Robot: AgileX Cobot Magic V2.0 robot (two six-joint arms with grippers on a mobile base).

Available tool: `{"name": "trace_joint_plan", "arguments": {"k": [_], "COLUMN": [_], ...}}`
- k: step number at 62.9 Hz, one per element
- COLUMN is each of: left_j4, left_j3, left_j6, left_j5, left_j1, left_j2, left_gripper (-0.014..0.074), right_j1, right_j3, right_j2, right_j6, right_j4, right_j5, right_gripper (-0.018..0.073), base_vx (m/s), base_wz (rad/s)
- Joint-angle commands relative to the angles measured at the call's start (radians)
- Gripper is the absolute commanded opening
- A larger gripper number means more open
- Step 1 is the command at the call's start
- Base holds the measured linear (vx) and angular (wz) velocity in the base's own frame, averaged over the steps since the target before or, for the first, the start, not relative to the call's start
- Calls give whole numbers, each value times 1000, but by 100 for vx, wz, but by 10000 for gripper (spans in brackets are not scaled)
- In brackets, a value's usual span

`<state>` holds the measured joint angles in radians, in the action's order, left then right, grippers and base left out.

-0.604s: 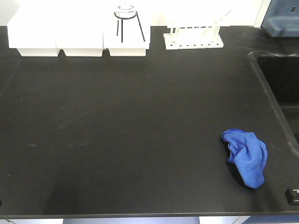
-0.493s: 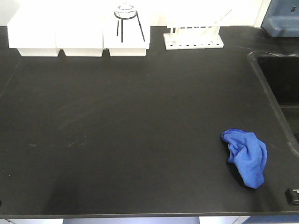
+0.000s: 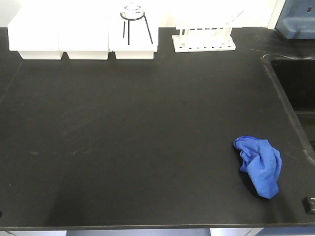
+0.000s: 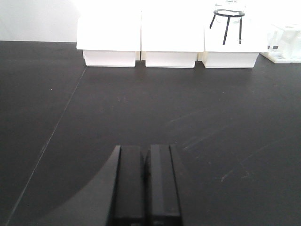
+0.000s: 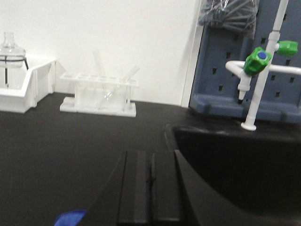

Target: Wipe right workspace with blue cloth

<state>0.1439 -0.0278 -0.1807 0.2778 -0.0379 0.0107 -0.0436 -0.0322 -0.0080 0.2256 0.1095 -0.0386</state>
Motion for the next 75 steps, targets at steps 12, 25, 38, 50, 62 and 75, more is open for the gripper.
{"name": "trace_joint_plan", "arguments": {"k": [12,25,38,50,62,75], "left_j4": [1,1,1,1,1,1], "left_j3": [-30,-30,-30,-30,-30,-30], "left_j6": [-8,-8,-8,-8,-8,-8], "left_j5": [-79,-79,-79,-79,-79,-79], "left_j1": [-4,-4,-4,-4,-4,-4], "left_j2": [16,16,16,16,16,16], "left_gripper": [-6,-6,-6,-6,-6,-6], "right_j1": [-3,-3,-3,-3,-3,-3], "right_j3": [113,392,604,645,645,645], "right_j2": [10,290,655,844,981,1075], "right_j6": [-139,-127,-128,-122,-65,34], "right_j4": [101,93,64,59,87,154], "right_j5": [96,-281,-625,-676,-676,-649], "right_gripper": [-8,-8,-8,-3,82,327], "base_vx": [0,0,0,0,0,0], "base_wz": [0,0,0,0,0,0]}}
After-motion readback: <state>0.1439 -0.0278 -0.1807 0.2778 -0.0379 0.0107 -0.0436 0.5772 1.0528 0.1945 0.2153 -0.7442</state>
